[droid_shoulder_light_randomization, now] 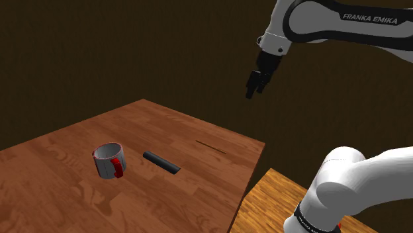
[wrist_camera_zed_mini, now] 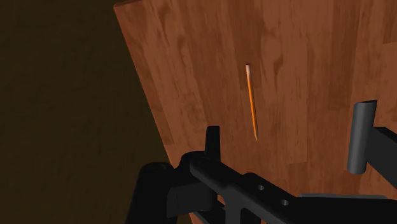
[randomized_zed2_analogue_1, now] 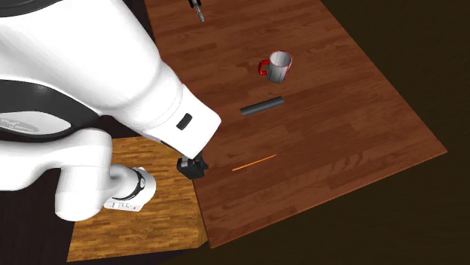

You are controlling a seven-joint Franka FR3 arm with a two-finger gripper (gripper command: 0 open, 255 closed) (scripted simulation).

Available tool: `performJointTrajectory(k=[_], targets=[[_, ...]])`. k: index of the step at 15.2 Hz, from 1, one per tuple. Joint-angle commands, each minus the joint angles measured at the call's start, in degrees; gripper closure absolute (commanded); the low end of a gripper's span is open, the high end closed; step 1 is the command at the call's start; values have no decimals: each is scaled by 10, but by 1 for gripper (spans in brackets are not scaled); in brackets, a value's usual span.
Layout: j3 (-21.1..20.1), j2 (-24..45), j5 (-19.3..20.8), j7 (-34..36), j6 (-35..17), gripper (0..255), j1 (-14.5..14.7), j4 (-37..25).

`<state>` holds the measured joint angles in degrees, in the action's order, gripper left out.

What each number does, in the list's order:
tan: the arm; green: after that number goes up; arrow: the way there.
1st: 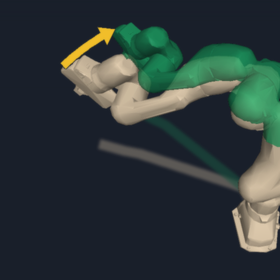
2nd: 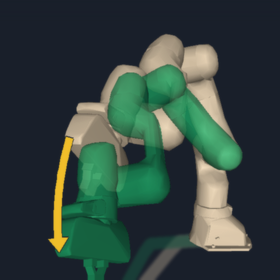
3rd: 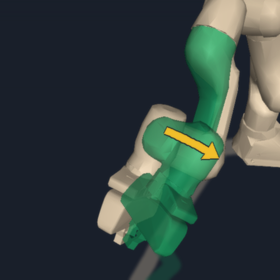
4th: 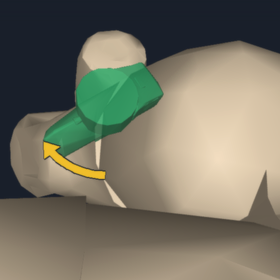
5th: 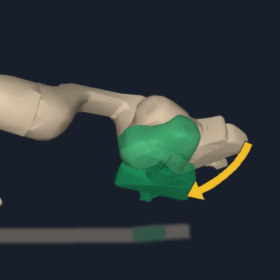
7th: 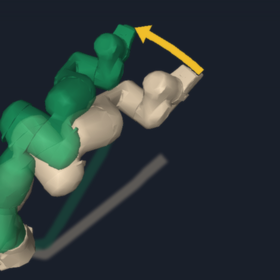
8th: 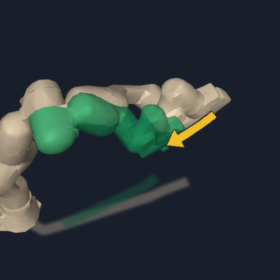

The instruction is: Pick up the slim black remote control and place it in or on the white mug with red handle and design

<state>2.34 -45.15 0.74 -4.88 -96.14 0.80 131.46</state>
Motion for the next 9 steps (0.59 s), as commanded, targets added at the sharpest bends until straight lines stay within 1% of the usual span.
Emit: performJointTrajectory(k=[1,9], targets=[[0,0,0,0,0,0,0,0],[-48,107,-33,45,-100,0,26,18]])
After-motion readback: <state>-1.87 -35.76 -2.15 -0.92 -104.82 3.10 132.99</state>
